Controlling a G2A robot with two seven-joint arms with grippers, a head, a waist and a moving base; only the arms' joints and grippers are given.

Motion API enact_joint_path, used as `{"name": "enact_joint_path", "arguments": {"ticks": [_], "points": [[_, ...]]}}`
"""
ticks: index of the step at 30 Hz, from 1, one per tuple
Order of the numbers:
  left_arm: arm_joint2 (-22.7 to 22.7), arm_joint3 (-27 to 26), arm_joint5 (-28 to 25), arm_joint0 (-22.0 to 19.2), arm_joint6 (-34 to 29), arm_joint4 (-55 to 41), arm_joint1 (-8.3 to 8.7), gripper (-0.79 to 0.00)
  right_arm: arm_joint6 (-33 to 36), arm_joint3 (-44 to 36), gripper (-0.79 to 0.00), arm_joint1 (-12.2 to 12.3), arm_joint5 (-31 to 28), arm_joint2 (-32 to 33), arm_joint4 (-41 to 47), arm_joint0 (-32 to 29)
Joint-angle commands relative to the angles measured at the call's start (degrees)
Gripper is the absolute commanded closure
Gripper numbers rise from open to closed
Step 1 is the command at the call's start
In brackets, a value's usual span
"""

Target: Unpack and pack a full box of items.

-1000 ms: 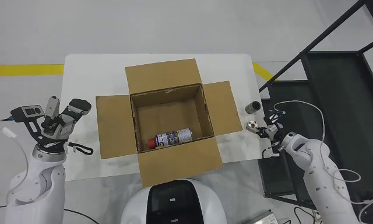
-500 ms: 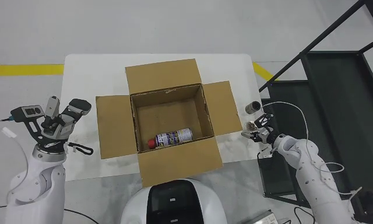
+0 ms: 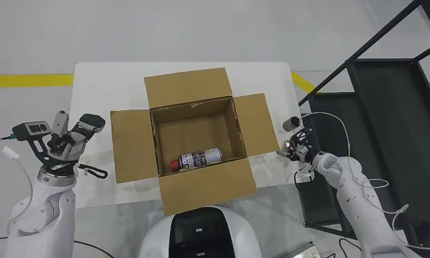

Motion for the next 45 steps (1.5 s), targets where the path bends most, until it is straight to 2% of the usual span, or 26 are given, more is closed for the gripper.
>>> {"name": "enact_joint_path", "arguments": {"ticks": [1, 11, 15, 16, 18, 22, 27, 32, 45], "points": [[0.0, 0.0, 0.0, 0.0, 0.0, 0.0, 0.0, -0.785, -0.06, 1.26, -0.785, -0.04, -0.31, -0.38, 0.16, 0.96], [0.0, 0.0, 0.0, 0.0, 0.0, 0.0, 0.0, -0.785, -1.82, 6.46, -0.736, -0.15, -0.19, -2.2, -0.79, 4.48], [0.0, 0.0, 0.0, 0.0, 0.0, 0.0, 0.0, -0.785, -2.55, 7.68, -0.659, -0.23, 0.42, -3.01, -1.34, 5.1], [0.0, 0.0, 0.0, 0.0, 0.0, 0.0, 0.0, -0.785, -2.82, 7.8, -0.606, -0.25, 0.73, -3.18, -1.57, 5.14], [0.0, 0.0, 0.0, 0.0, 0.0, 0.0, 0.0, -0.785, -3.35, 7.9, -0.369, -0.24, 1.34, -3.47, -2.13, 5.08], [0.0, 0.0, 0.0, 0.0, 0.0, 0.0, 0.0, -0.785, -4.49, 7.86, 0.0, -0.07, 1.92, -3.33, -2.37, 4.76], [0.0, 0.0, 0.0, 0.0, 0.0, 0.0, 0.0, -0.785, -6.13, 6.54, 0.0, 0.36, 2.35, -2.27, -2.29, 3.67], [0.0, 0.0, 0.0, 0.0, 0.0, 0.0, 0.0, -0.785, -7.68, 1.9, 0.0, 1.29, 1.4, 0.23, -2.31, 0.38], [0.0, 0.0, 0.0, 0.0, 0.0, 0.0, 0.0, -0.785, -3.37, -19.34, 0.0, 3.51, -2.08, 9.74, 1.35, -12.77]]}}
